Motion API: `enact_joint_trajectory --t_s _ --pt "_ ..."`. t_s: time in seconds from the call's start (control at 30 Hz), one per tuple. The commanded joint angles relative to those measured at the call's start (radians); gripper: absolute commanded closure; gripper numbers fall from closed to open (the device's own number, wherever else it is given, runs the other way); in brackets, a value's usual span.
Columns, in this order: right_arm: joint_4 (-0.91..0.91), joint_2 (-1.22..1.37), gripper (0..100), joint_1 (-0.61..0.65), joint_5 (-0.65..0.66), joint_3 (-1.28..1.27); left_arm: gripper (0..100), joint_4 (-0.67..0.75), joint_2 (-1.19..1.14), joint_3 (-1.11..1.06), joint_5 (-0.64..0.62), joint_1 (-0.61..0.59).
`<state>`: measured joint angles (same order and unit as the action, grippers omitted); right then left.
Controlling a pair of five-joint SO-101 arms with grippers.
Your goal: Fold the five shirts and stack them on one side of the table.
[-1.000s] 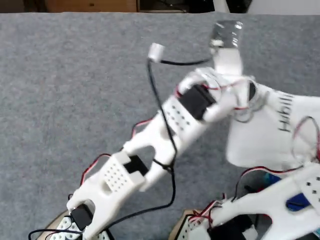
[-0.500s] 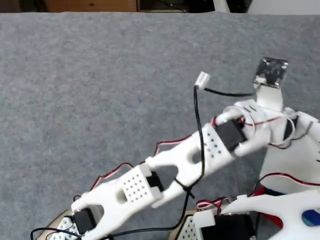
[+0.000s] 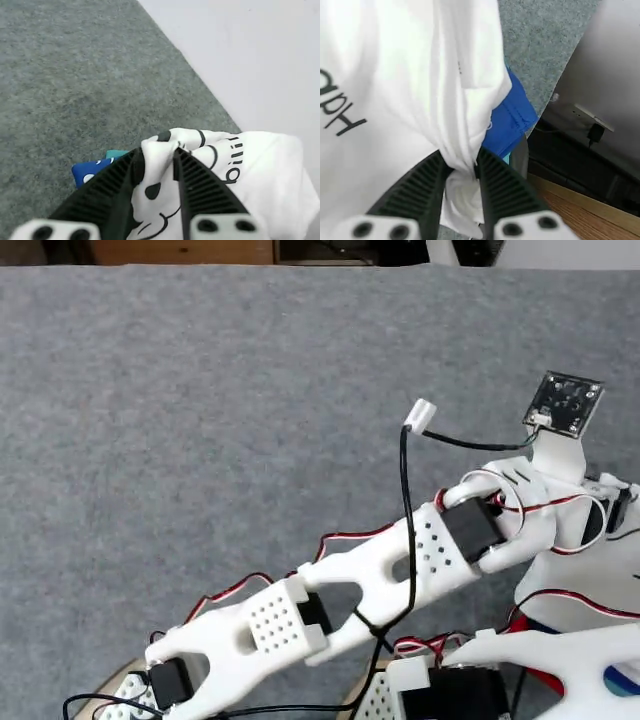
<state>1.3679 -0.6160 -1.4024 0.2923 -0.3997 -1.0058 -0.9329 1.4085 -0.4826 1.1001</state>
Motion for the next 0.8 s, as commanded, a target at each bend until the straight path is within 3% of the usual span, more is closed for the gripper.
enact_joint_trajectory --t_s 0.0,0.2,0.37,0.5,0.6,0.77 --pt "-0.020 0.001 85.0 -0.022 0.008 0.001 86 -0.034 0.016 0.006 -0.006 0.009" --pt "-0.020 -0.005 63.2 -0.028 0.014 0.005 85 -0.077 0.025 0.014 -0.006 -0.014" --pt "-0.012 -0.005 58.3 -0.027 0.009 0.028 85 -0.135 0.065 0.015 -0.006 -0.071" --pt "0.023 -0.005 58.4 -0.021 0.008 0.059 87 -0.195 0.113 0.015 -0.002 -0.155" --pt "0.080 -0.005 61.3 0.031 0.008 0.082 94 -0.244 0.147 0.015 0.048 -0.261" --pt "0.178 -0.007 84.8 0.148 0.008 0.147 98 -0.476 0.226 0.092 0.250 -0.473"
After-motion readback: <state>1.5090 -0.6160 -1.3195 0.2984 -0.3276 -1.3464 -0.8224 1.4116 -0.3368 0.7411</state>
